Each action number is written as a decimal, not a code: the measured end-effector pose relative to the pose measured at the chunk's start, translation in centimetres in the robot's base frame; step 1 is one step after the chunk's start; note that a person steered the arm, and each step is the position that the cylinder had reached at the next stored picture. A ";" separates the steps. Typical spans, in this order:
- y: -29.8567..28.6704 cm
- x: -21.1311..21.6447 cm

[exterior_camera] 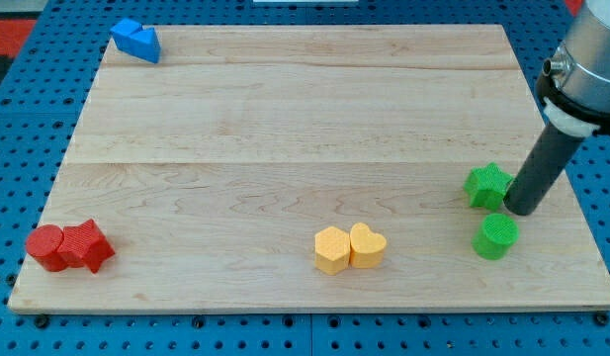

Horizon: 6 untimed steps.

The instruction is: Slide the green star diagonal to the yellow heart

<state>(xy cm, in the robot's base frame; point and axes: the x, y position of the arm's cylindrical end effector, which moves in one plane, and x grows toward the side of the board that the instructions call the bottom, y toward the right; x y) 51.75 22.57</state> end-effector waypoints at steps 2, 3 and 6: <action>-2.5 -5.2; -7.9 -6.0; -4.3 -5.9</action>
